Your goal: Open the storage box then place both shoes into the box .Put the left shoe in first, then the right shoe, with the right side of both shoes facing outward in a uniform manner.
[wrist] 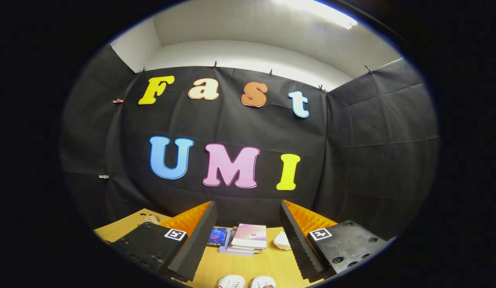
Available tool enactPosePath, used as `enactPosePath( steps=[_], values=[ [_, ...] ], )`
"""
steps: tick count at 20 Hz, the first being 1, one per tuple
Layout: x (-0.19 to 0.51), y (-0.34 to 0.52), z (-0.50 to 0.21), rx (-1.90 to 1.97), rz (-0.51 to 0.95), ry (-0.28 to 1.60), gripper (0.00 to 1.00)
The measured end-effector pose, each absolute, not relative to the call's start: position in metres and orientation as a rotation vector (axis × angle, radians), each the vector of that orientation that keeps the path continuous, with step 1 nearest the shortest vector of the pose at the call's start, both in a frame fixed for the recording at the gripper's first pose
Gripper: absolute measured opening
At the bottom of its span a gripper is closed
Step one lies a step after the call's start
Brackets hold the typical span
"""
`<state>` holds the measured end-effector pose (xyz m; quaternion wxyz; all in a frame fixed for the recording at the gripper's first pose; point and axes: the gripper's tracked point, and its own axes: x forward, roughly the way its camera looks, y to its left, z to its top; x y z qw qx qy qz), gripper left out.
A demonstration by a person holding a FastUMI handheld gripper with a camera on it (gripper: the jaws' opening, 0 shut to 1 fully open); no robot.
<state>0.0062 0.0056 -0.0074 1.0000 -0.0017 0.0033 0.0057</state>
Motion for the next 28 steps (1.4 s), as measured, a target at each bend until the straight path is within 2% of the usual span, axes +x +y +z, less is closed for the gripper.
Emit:
enactPosePath(
  steps=[7, 14, 19, 24, 28],
  values=[
    [0.011, 0.030, -0.040, 0.021, 0.080, 0.110, 0.95],
    [-0.004, 0.123, -0.125, 0.294, 0.506, 0.413, 0.96],
    [-0.036, 0.172, -0.196, 0.662, 0.755, 0.753, 0.96],
    [-0.057, 0.202, -0.277, 0.906, 0.840, 1.017, 0.96],
    [-0.063, 0.222, -0.304, 1.169, 0.880, 1.130, 0.96]
  ],
)
